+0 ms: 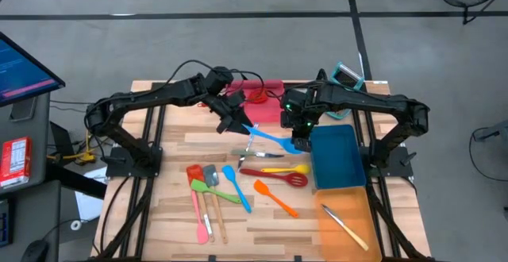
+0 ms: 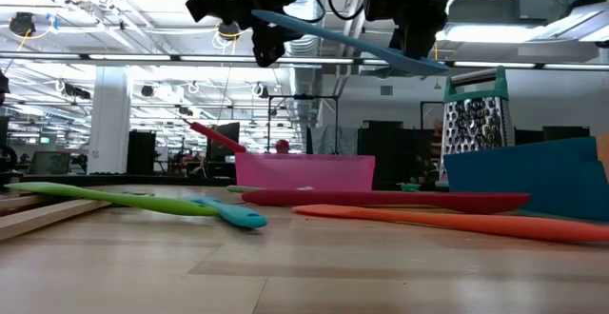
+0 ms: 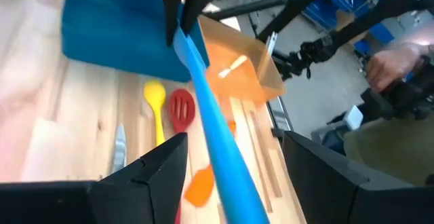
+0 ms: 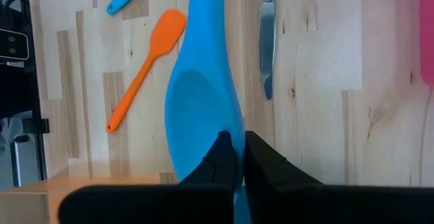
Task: Pick & Place Kitchen Items
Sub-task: Put the blue serving spoon into the red bin
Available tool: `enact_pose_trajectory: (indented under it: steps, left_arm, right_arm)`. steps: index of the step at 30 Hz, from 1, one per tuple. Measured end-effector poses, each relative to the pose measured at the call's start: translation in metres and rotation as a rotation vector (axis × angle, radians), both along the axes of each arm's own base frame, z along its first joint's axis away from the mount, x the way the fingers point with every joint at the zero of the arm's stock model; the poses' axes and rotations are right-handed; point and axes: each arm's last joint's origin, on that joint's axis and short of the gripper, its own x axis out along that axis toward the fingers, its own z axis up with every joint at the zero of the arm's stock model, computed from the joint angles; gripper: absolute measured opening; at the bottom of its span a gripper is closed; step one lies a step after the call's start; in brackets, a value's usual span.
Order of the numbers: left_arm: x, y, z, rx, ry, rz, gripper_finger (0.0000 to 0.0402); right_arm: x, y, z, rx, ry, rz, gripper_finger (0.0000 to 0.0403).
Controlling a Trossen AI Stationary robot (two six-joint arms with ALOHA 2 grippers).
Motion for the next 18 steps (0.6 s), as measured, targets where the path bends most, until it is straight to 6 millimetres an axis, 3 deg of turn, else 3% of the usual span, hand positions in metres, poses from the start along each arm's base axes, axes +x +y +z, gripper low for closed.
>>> enact_pose_trajectory:
  steps: [10, 18]
  left_arm:
    - [0.0015, -0.0021, -0.0008, 0.021, 0.021, 0.039, 0.0222]
    - [0.0003, -0.0022, -0.0029, 0.022, 0.051, 0.055, 0.0163]
  right_arm:
    - [0.0000, 0.0000, 0.0000, 0.000, 0.000, -0.001, 0.0001]
    - [0.0001, 0.0000, 0.0000, 0.000, 0.000, -0.001, 0.0001]
